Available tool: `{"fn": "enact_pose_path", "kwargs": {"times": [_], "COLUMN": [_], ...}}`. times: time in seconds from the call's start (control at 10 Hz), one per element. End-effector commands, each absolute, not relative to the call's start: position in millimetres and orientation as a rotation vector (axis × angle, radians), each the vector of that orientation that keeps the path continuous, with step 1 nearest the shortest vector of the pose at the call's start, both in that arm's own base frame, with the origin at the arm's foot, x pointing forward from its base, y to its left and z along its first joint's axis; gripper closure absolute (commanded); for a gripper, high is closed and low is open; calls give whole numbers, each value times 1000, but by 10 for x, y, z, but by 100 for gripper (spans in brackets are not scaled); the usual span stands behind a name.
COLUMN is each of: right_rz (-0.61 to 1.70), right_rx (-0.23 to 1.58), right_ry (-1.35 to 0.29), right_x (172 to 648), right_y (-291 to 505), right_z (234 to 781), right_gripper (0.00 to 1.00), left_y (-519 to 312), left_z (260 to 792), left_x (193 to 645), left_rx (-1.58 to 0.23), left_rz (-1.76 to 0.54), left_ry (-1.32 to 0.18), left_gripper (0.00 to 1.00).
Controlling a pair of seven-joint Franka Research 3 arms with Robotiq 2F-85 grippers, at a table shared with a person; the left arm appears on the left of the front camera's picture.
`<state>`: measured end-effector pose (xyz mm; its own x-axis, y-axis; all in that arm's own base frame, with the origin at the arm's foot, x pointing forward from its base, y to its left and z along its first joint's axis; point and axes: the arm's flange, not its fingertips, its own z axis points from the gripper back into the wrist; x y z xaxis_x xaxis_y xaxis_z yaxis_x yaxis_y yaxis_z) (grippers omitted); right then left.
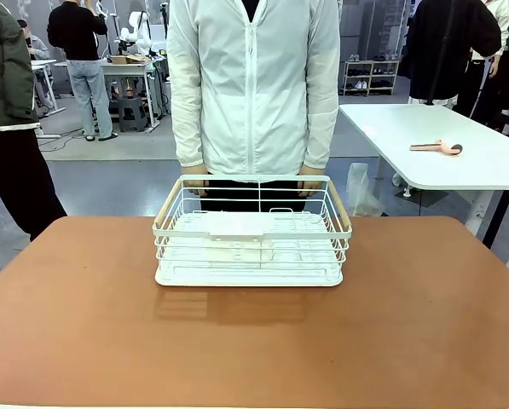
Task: Clean the table.
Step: Pick up the Lint Roller when the human hands it over.
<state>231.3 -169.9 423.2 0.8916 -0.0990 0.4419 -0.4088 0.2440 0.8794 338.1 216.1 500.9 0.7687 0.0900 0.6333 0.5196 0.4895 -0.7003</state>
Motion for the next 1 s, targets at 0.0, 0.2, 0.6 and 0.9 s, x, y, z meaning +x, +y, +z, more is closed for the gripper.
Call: {"fn": "enact_pose_path", "kwargs": {"times": [0.0,0.2,0.6,0.9], "right_rz": [249,263,245,235], "right_rx": [1303,1297,1282,1300], "right_ry": [-466,-457,-457,-448], "right_x": [2034,2061,2045,2214], "right_y": [-1511,-1507,-1546,-1743], "right_z": [4083,4095,4086,4194], "right_gripper": [0,0,0,0], "left_y": [2261,2308,2306,2284], "left_z": [5052,5011,4995,5005], "left_x": [3323,3325,3307,3311], "left_rx": [-1073,-1090,-1074,-1064], "left_rz": [-303,-278,-275,-262], "left_ry": [-701,-720,-721,-697], "left_gripper": [0,0,0,0]}}
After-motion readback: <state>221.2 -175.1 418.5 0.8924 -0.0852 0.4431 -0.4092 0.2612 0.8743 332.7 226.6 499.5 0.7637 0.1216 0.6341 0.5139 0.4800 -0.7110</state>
